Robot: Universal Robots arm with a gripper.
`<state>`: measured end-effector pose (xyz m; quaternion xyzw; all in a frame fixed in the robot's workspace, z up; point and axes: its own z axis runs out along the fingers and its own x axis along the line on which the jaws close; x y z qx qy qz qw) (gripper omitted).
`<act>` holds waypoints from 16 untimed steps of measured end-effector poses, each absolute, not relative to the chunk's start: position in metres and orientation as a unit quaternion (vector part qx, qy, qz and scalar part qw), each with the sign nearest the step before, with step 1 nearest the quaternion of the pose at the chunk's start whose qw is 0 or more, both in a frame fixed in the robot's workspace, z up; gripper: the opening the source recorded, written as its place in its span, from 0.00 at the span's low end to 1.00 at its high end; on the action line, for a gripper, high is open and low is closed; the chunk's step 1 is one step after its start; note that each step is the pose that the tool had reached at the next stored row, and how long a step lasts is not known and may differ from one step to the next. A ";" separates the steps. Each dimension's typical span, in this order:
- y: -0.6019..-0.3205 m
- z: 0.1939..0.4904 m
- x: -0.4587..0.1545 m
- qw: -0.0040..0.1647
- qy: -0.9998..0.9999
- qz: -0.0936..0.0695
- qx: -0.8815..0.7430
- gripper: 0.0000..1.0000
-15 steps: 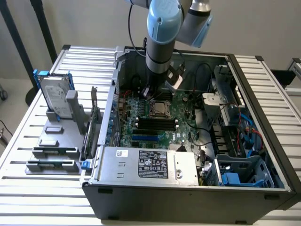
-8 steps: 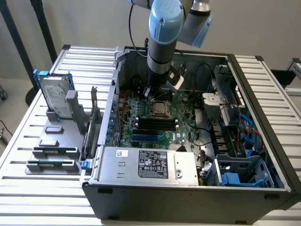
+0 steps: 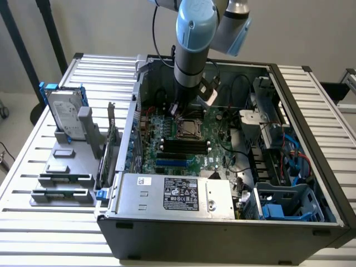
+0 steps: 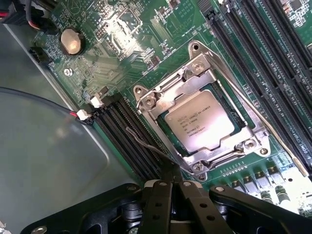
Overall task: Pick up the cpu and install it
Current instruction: 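Install the first cpu locking lever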
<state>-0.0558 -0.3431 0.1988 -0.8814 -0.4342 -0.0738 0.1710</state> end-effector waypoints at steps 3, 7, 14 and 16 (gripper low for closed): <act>-0.343 0.198 -0.056 0.169 -0.434 -0.073 -0.882 0.11; -0.343 0.197 -0.054 0.168 -0.435 -0.072 -0.882 0.11; -0.341 0.196 -0.051 0.168 -0.435 -0.072 -0.882 0.11; -0.340 0.195 -0.050 0.168 -0.435 -0.072 -0.882 0.11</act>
